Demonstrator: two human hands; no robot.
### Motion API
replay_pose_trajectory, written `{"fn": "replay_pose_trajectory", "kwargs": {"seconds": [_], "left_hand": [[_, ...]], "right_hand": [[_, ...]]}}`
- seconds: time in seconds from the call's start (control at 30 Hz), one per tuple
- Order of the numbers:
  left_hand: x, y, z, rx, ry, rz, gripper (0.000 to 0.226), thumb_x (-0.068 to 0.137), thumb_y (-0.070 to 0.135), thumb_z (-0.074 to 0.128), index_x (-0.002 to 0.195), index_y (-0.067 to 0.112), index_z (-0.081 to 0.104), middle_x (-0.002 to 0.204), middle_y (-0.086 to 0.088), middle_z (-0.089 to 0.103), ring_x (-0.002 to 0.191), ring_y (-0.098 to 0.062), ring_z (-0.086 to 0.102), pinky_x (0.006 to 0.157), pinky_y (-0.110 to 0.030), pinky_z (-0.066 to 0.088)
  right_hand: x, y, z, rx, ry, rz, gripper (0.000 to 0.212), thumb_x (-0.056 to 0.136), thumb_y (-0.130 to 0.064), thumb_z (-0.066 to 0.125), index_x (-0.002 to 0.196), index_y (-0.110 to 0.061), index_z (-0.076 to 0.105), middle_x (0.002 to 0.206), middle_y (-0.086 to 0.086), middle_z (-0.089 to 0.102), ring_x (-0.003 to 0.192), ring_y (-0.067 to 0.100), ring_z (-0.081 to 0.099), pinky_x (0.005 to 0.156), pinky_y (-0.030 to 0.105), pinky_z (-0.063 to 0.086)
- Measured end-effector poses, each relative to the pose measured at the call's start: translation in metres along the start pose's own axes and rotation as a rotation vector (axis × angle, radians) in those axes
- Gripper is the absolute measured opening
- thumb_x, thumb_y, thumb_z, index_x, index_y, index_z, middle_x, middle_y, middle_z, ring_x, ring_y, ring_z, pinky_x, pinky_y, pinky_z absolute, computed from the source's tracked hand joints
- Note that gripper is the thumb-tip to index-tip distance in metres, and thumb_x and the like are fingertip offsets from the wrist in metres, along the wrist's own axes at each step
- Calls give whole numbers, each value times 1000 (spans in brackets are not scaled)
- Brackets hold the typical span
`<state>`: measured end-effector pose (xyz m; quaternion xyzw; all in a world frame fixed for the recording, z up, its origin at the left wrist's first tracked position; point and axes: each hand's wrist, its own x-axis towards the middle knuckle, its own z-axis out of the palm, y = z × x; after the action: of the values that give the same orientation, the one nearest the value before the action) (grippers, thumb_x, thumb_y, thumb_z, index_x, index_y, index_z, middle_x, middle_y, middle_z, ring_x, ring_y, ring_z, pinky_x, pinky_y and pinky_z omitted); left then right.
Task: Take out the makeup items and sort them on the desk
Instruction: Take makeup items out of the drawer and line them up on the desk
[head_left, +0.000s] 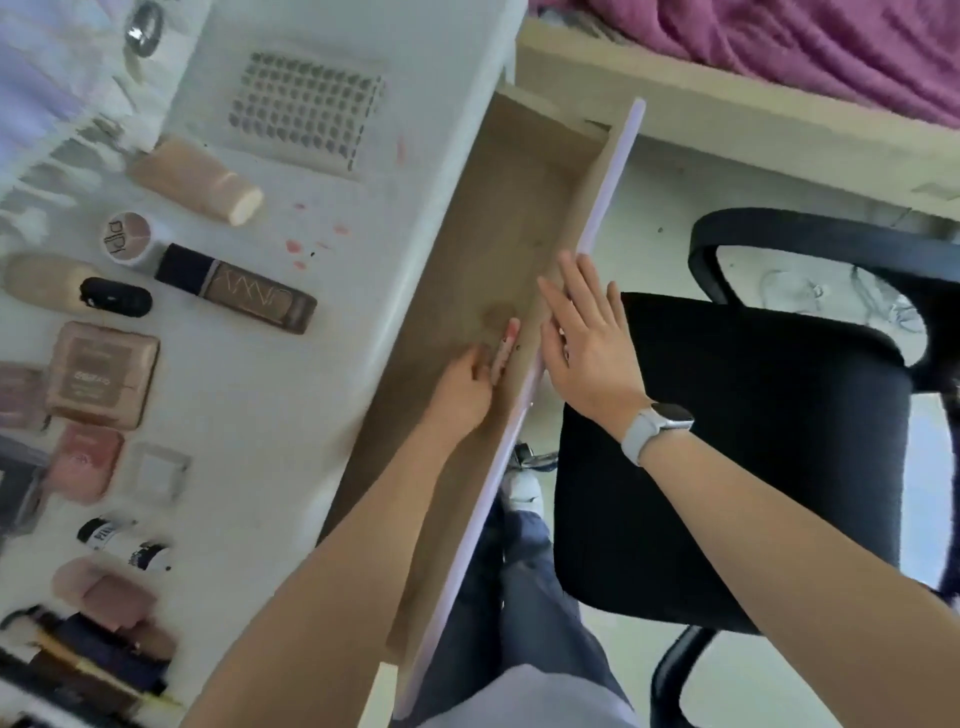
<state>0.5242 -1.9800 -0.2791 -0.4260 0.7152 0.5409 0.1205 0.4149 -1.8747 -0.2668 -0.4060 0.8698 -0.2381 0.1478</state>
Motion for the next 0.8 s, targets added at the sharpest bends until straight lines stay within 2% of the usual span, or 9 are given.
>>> {"fn": "replay_pose_trajectory", "kwargs": {"seconds": [0.03,0.1,0.2,0.33,0.47,0.57,0.67,0.77,0.8], "left_hand": [[8,2,5,-41,-24,-41,28,98,21,35,115,14,56,106,3,55,98,-13,50,77,-15,34],[20,5,14,-94,-29,-69,26,97,31,38,106,21,60,97,9,62,92,-10,55,72,-14,40],[34,10,24,-71,0,-105,31,96,41,42,109,20,61,93,4,64,89,-11,60,68,-18,44],[29,13,24,-15,52,-109,24,95,38,46,88,23,63,76,9,67,70,-2,62,57,-12,47],[-4,13,15,29,69,-127,20,95,38,48,103,25,60,88,15,64,83,0,61,66,-15,46],[-36,8,2,276,163,-30,20,96,30,46,109,19,56,88,14,58,83,-2,56,66,-11,40],[-65,1,-15,412,307,55,16,95,21,48,109,19,54,85,14,53,77,11,52,59,-1,37],[-89,-4,-27,423,478,57,21,93,19,49,113,14,55,90,6,55,72,-2,52,57,-3,35],[-95,-6,-32,423,534,75,22,92,17,49,113,13,56,91,4,56,71,-6,51,58,-3,34]], "right_hand": [[0,1,3,35,19,11,43,95,-21,35,137,-10,42,152,10,23,142,22,9,115,51,11],[-1,2,9,86,55,30,46,95,-26,30,136,-12,44,152,9,23,143,24,11,116,50,11],[-3,4,17,164,100,35,46,94,-25,27,135,-13,44,152,10,25,143,28,14,115,49,13],[-4,5,24,243,146,29,44,95,-17,33,137,-12,42,151,12,27,142,31,15,115,49,13],[-5,7,22,238,152,0,43,96,-14,35,139,-11,40,151,14,26,142,32,15,116,46,11],[-7,2,19,250,155,16,42,97,-14,33,138,-9,41,151,15,25,142,32,16,116,46,12],[-15,-6,18,180,189,4,38,93,-8,36,126,-2,53,145,18,34,139,35,24,116,47,13],[-20,-20,19,22,204,-95,35,84,0,42,113,2,62,128,20,55,132,38,37,112,53,17],[-20,-27,19,-38,145,-148,36,84,-1,40,114,2,61,123,19,58,132,38,37,112,54,13]]}}
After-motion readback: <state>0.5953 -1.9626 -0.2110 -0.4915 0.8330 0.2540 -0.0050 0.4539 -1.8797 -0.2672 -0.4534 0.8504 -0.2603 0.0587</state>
